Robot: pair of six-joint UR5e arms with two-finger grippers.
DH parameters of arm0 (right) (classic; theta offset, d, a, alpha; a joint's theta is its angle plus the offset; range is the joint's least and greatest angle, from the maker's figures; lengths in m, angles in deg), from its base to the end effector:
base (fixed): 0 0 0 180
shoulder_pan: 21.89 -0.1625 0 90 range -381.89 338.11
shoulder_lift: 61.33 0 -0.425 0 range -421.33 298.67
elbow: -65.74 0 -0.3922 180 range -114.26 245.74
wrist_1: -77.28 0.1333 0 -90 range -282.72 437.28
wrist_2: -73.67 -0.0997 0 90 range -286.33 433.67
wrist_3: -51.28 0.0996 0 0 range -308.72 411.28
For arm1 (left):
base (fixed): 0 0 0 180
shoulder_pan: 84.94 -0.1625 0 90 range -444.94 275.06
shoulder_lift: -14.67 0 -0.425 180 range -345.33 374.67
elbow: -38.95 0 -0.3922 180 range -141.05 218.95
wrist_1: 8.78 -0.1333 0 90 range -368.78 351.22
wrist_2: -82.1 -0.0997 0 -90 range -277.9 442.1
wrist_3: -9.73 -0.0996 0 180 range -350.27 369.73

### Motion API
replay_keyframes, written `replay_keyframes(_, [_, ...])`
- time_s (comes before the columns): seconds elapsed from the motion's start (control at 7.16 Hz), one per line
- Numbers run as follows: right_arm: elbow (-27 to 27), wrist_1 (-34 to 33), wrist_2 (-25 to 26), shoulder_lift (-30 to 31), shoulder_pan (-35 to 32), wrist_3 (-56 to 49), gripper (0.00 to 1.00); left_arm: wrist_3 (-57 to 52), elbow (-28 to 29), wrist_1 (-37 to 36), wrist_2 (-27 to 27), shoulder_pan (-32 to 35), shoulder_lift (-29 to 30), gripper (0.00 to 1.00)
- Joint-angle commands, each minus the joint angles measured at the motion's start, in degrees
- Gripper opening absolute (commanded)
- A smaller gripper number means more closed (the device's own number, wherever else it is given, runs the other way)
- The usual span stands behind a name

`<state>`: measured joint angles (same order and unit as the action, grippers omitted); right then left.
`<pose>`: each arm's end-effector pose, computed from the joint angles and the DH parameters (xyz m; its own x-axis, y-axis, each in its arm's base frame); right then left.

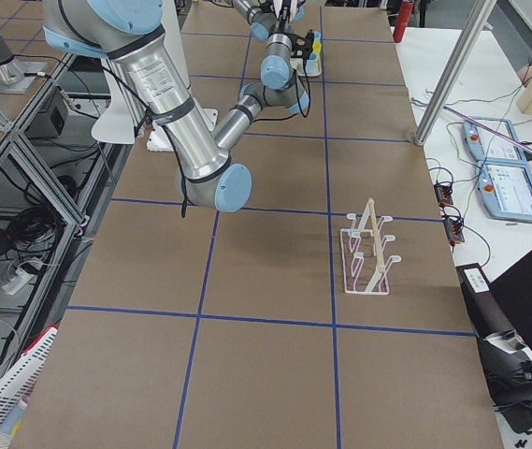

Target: Transfer IKEA cup to right arm and place on rack

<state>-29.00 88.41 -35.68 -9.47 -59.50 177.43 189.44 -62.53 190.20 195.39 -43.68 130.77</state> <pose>-0.3542 -0.3995 0.0953 -0.7662 0.1123 0.6327 0.0377 0.9908 -0.1302 0.2876 -0.3773 0.1737 -0.4451 -0.8314 -0.3327 -0.6250 0.5545 -0.5494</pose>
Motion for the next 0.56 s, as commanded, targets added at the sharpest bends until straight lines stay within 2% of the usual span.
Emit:
replay_keyframes(0.0, [-0.18, -0.06, 0.02, 0.17, 0.0, -0.03, 0.15, -0.07, -0.12, -0.09, 0.01, -0.04, -0.09, 0.5])
replay_keyframes(0.14, [-0.27, 0.03, 0.02, 0.26, -0.09, -0.03, 0.14, -0.07, -0.29, -0.18, 0.01, 0.13, -0.18, 1.0])
replay_keyframes(0.42, [-0.53, 0.03, -0.07, 0.7, -0.27, -0.03, 0.14, -3.47, -0.73, -0.18, 0.01, 0.83, -0.35, 1.0])
